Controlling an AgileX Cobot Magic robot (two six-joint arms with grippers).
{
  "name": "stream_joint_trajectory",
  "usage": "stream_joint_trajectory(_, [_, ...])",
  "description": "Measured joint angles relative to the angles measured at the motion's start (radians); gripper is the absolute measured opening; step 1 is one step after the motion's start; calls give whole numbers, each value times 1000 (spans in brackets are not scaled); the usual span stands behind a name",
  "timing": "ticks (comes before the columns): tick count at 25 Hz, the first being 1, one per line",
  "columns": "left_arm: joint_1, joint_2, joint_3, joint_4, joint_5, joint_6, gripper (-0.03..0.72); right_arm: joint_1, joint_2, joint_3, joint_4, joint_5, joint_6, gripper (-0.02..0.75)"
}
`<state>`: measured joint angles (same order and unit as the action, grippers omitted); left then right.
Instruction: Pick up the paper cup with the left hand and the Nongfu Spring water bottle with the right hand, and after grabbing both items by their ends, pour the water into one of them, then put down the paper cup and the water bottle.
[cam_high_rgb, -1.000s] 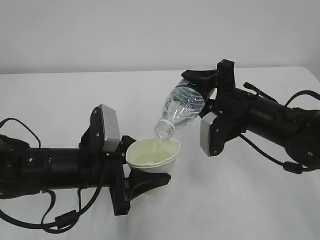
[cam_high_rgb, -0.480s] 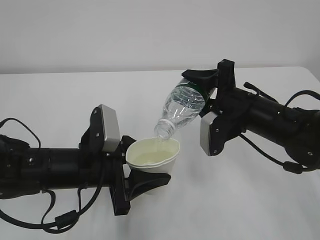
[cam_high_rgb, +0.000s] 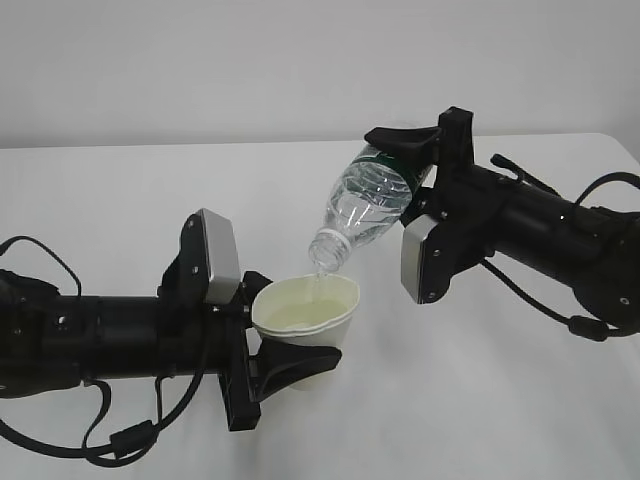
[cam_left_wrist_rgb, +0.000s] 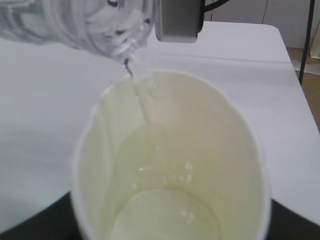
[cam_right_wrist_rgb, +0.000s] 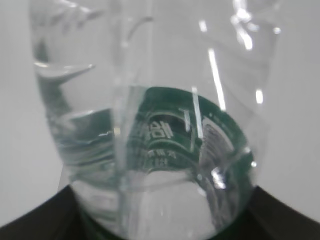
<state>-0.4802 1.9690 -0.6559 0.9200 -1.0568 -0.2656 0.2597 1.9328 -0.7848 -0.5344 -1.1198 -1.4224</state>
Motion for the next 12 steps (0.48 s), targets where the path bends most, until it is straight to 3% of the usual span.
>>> stream_joint_trajectory(12, [0, 0, 0, 0, -2, 0, 417, 0, 0, 0, 0, -2, 0, 447])
